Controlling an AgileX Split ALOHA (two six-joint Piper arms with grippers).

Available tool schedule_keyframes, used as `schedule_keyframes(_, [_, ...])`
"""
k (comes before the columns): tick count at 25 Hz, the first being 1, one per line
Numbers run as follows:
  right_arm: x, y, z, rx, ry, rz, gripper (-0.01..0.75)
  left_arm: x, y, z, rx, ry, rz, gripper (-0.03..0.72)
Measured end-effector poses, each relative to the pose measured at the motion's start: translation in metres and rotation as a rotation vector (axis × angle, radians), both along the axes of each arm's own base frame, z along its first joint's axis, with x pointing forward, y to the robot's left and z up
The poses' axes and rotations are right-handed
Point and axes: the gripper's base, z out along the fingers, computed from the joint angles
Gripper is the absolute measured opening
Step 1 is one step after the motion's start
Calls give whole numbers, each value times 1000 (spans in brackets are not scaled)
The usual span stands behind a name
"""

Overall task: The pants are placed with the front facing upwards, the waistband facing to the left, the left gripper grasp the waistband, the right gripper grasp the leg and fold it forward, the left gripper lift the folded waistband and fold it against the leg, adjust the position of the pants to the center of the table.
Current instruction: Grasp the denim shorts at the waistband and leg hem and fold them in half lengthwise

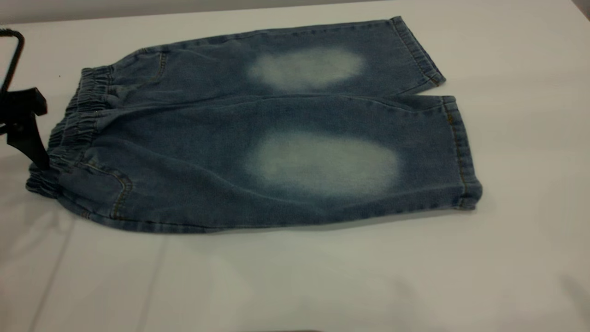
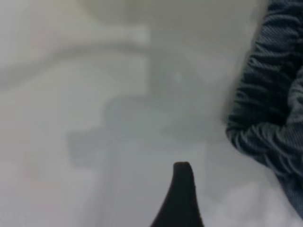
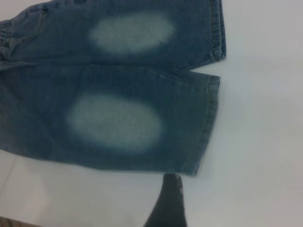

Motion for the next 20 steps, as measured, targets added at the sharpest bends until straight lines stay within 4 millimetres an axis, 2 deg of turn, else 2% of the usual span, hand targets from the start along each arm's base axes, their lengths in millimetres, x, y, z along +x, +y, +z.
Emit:
schedule_keyframes(16, [0, 0, 0, 0, -1, 0, 585, 14, 1, -34, 1, 15, 3, 568])
schedule_keyframes(20, [0, 0, 0, 0, -1, 0, 585, 17, 1, -38, -4, 16, 11, 514])
